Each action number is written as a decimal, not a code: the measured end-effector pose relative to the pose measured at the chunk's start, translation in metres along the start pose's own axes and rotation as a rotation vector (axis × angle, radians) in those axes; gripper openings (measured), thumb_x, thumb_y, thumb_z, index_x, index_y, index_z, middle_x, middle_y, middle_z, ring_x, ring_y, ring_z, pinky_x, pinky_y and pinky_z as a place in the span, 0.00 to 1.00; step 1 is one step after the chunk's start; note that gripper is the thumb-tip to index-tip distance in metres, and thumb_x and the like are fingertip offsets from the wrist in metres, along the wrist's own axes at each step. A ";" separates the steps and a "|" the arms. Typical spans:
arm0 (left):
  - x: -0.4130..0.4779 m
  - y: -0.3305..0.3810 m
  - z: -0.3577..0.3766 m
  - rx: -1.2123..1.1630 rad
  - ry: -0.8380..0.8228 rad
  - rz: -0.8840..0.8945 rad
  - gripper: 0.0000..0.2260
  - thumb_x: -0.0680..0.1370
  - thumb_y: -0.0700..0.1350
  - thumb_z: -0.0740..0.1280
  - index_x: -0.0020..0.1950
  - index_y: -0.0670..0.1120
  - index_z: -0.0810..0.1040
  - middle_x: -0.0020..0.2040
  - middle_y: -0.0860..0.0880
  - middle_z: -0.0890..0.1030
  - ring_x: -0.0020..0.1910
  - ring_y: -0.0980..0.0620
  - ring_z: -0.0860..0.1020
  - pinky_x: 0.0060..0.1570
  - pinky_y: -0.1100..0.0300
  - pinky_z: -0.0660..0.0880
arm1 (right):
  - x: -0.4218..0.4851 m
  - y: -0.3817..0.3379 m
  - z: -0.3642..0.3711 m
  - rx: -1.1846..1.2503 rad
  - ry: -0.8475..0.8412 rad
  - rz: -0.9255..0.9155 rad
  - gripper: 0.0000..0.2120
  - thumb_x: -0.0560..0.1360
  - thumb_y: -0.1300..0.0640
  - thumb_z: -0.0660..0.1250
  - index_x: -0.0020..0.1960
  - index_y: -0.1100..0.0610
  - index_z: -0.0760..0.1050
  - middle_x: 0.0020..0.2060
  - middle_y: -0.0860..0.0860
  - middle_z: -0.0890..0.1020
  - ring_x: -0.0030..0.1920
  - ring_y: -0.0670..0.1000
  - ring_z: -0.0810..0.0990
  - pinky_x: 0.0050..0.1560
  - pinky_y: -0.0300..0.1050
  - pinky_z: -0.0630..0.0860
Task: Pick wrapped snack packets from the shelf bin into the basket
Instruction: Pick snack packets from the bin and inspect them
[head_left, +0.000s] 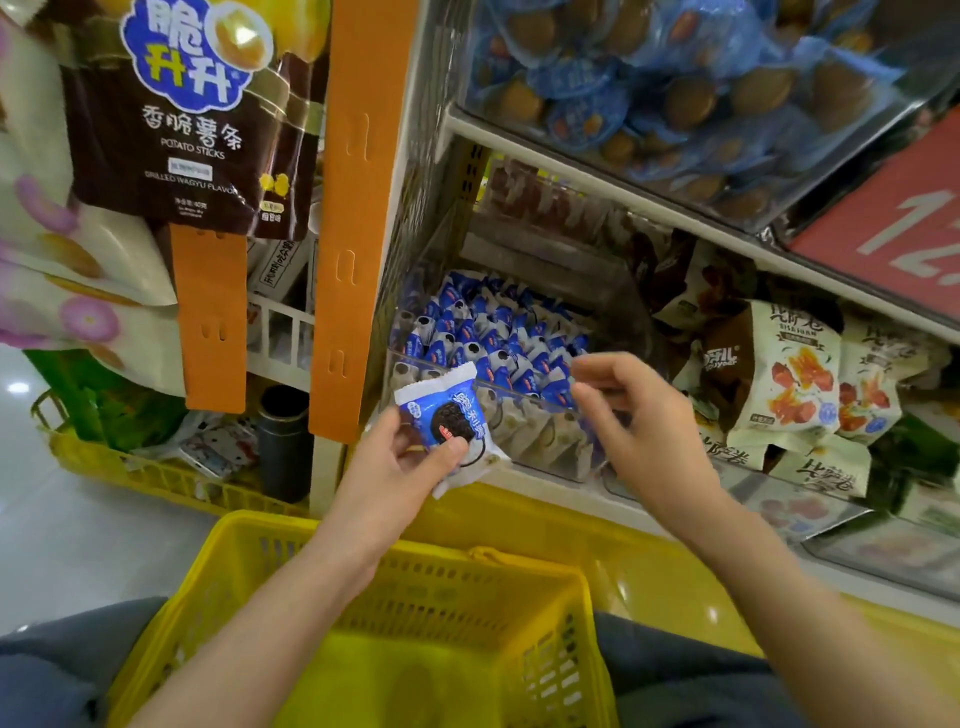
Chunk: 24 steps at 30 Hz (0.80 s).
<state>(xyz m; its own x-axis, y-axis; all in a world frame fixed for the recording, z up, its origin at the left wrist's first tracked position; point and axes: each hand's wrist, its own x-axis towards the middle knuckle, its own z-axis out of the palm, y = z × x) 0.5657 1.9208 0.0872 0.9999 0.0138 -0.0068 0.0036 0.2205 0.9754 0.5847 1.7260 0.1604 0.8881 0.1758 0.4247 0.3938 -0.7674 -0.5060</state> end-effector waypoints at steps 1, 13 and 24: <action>0.004 0.002 0.000 0.010 0.000 0.010 0.15 0.74 0.43 0.69 0.58 0.54 0.73 0.51 0.56 0.81 0.44 0.64 0.80 0.37 0.74 0.74 | 0.016 0.005 -0.007 -0.079 0.007 0.002 0.09 0.76 0.56 0.64 0.55 0.50 0.74 0.48 0.44 0.78 0.46 0.37 0.77 0.47 0.23 0.71; 0.025 0.004 0.009 -0.038 -0.027 0.020 0.12 0.73 0.43 0.70 0.50 0.57 0.72 0.47 0.59 0.79 0.45 0.67 0.78 0.36 0.74 0.72 | 0.100 0.044 0.012 -0.705 -0.648 0.296 0.07 0.76 0.57 0.64 0.54 0.55 0.75 0.51 0.52 0.78 0.48 0.49 0.76 0.50 0.42 0.74; 0.027 0.011 0.011 -0.032 -0.089 0.047 0.11 0.75 0.43 0.68 0.51 0.57 0.72 0.47 0.61 0.79 0.41 0.71 0.78 0.33 0.77 0.71 | 0.094 0.042 0.007 -0.712 -0.295 0.272 0.11 0.77 0.61 0.61 0.59 0.56 0.73 0.52 0.55 0.79 0.51 0.53 0.78 0.52 0.47 0.76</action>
<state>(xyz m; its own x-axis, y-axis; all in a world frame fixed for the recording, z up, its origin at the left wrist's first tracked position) 0.5933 1.9132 0.1004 0.9963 -0.0610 0.0597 -0.0424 0.2529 0.9666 0.6863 1.7145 0.1742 0.9959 0.0056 0.0908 -0.0015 -0.9970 0.0771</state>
